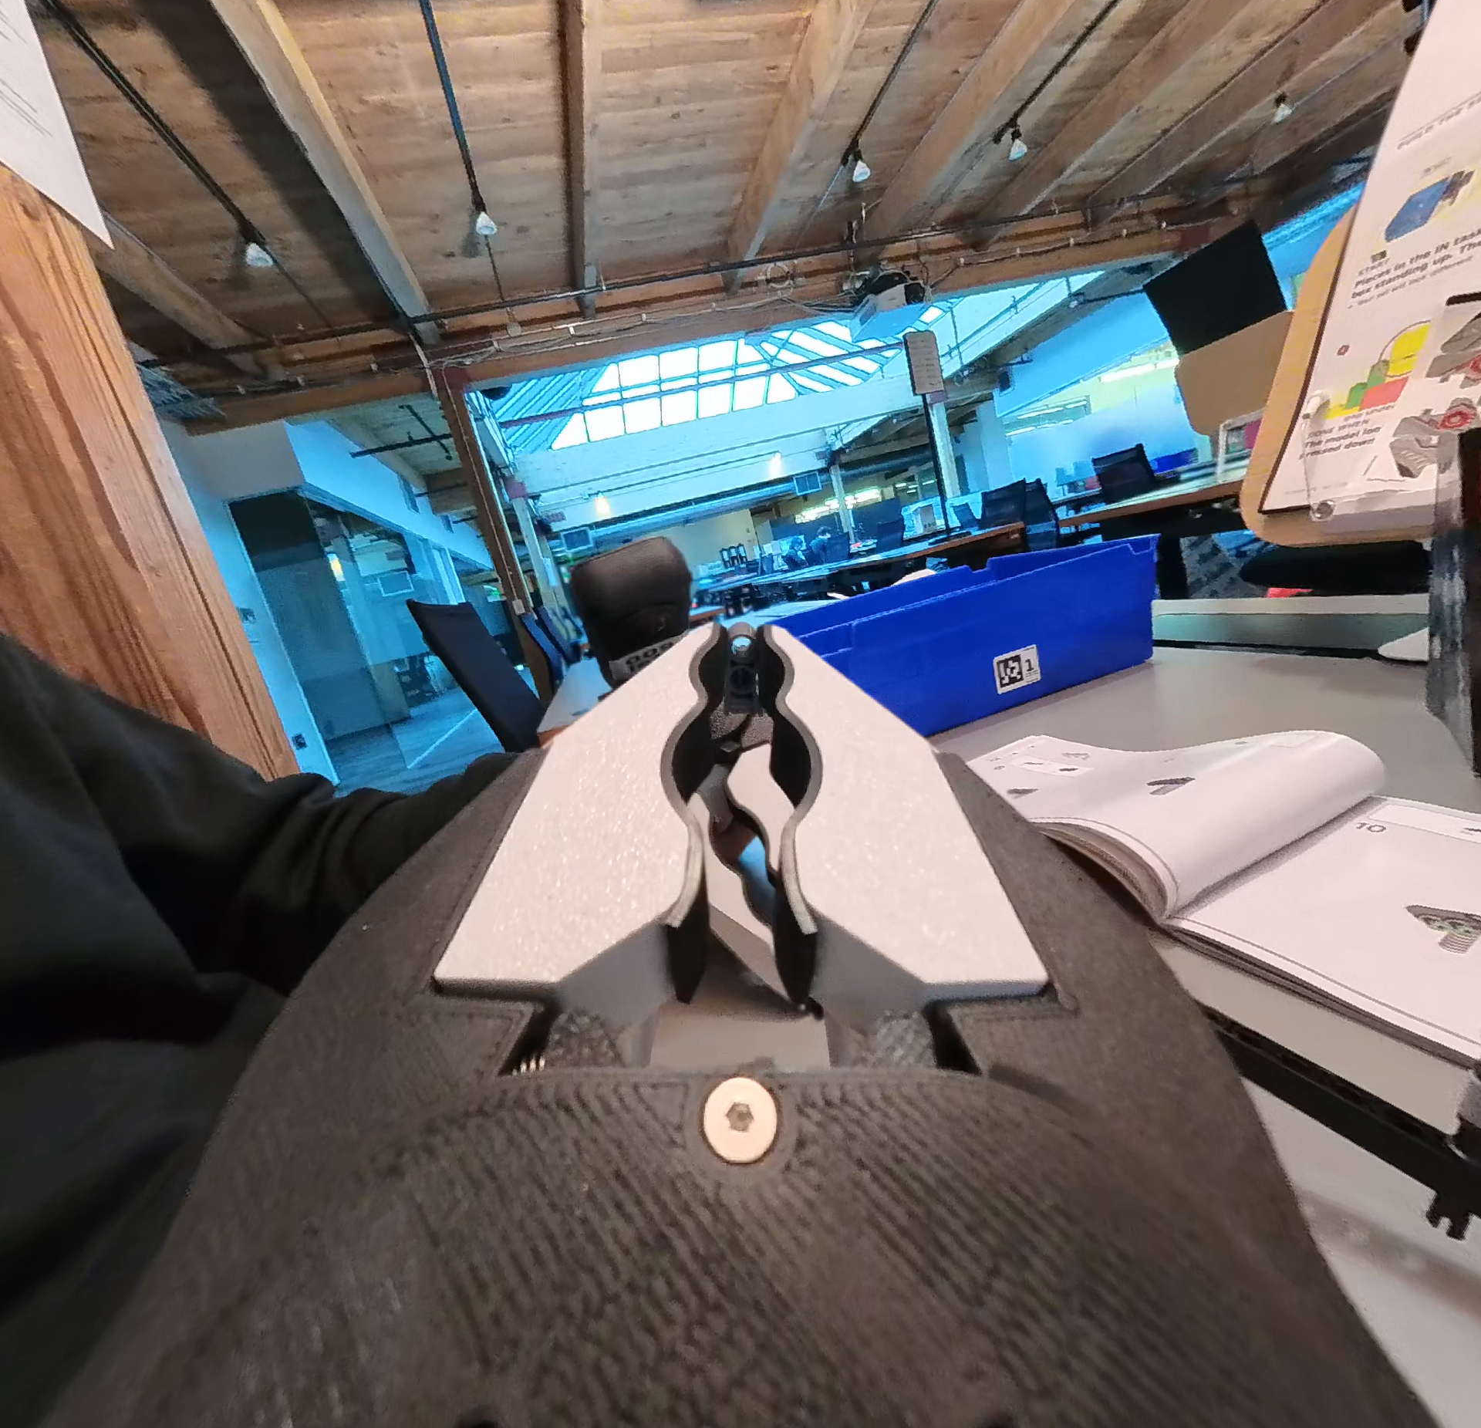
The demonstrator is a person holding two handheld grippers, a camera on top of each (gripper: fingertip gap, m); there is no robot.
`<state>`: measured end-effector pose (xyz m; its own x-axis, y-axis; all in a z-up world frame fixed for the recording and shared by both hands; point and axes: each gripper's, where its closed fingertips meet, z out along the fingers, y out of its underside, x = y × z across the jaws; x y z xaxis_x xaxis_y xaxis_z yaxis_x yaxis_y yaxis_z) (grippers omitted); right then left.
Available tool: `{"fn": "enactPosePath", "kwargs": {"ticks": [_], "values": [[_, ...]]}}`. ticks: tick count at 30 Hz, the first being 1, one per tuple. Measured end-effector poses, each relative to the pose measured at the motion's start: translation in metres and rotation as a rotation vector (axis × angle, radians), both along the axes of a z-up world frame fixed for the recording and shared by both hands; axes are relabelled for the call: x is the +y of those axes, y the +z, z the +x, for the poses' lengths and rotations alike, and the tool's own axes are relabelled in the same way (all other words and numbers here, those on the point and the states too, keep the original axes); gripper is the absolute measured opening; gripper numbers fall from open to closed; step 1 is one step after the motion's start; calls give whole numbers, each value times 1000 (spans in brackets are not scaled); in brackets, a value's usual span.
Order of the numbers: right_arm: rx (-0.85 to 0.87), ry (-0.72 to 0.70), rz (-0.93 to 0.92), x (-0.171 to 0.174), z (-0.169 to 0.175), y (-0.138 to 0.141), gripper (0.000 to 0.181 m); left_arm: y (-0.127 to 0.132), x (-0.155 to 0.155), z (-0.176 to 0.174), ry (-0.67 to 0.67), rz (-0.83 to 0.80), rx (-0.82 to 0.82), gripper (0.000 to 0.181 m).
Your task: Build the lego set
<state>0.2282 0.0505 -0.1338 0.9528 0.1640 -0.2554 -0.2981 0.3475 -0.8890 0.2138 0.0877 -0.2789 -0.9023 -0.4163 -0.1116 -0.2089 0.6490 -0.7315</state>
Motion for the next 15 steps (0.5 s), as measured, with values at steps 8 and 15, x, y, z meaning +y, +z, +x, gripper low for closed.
{"fn": "enactPosePath", "kwargs": {"ticks": [8, 15], "values": [[-19, 106, -13, 4, -17, -1, 5, 109, -2, 5, -54, 353, -844, 3], [0, 164, 3, 6, -25, 1, 6, 153, -19, -15, -83, 682, -1195, 2]]}}
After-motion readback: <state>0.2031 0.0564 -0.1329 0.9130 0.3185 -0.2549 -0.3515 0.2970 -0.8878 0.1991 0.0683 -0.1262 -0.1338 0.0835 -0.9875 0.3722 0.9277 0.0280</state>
